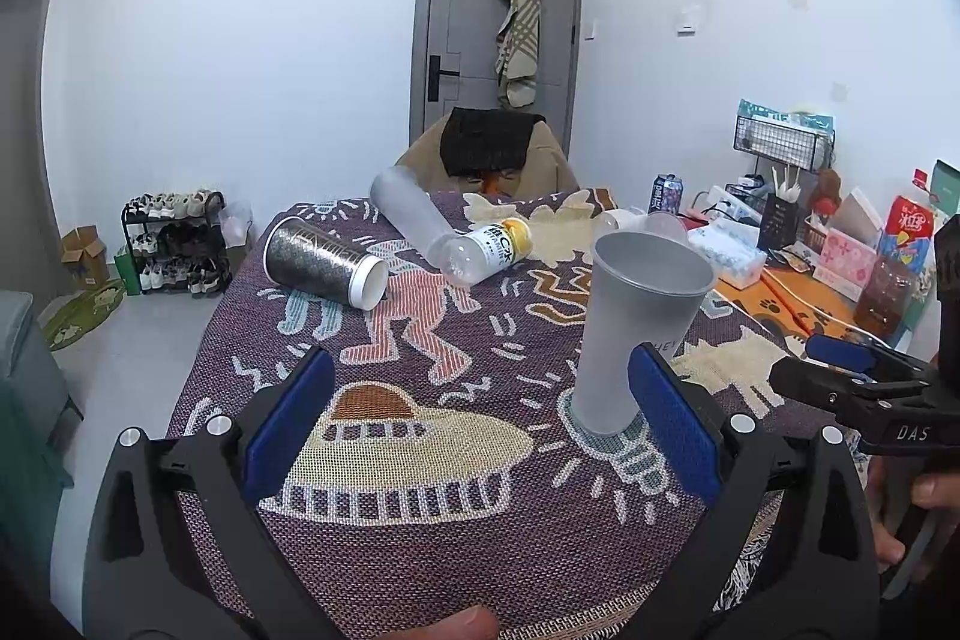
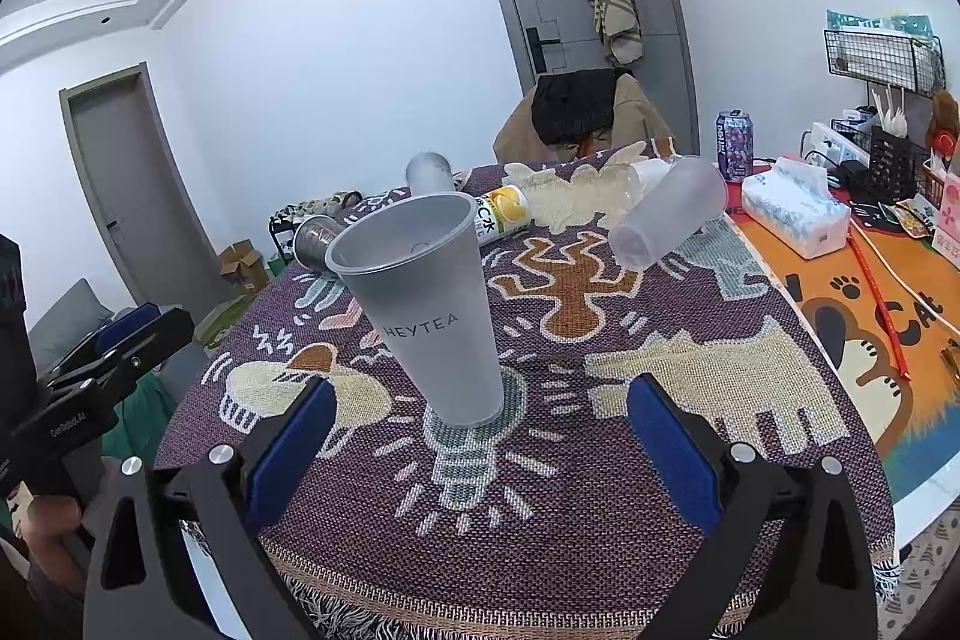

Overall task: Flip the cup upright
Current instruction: 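Open the left tool and hold both tools still beside the upright cup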

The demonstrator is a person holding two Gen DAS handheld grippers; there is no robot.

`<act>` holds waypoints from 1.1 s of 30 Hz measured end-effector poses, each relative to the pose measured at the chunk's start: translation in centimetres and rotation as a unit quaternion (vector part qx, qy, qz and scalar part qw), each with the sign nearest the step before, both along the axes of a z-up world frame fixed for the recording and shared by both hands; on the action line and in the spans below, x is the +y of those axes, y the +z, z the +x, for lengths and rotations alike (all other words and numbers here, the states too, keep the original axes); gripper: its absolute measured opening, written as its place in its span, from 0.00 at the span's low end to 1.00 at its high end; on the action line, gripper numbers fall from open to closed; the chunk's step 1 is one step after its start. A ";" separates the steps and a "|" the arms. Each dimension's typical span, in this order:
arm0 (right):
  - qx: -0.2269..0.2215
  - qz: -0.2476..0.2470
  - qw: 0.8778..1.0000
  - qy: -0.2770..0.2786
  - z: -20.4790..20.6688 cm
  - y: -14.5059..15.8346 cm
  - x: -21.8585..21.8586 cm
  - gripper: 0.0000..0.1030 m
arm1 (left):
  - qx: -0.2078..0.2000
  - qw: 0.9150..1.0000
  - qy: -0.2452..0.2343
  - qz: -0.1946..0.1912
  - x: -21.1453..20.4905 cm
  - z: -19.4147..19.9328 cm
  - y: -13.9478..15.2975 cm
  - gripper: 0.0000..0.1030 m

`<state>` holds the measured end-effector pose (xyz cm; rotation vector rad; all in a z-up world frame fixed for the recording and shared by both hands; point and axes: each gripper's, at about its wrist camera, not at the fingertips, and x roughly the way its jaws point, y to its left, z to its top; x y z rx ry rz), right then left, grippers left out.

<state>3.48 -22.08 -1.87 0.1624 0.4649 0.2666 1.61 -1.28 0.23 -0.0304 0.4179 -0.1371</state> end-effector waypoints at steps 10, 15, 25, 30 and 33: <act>-0.001 0.001 1.000 0.000 -0.1 0.0 -0.2 0.93 | -0.004 1.000 0.000 -0.001 -0.1 -0.2 0.2 0.95; -0.002 0.002 1.000 0.000 -0.2 0.0 -0.3 0.93 | -0.004 1.000 0.000 -0.002 0.0 -0.3 0.2 0.95; -0.002 0.002 1.000 0.000 -0.3 0.1 -0.4 0.93 | -0.004 1.000 -0.001 -0.002 0.0 -0.3 0.2 0.95; -0.003 0.002 1.000 0.000 -0.4 0.2 -0.4 0.93 | -0.004 1.000 -0.001 -0.002 0.0 -0.3 0.2 0.95; -0.003 0.002 1.000 0.000 -0.4 0.2 -0.4 0.93 | -0.004 1.000 0.000 -0.002 0.0 -0.3 0.2 0.95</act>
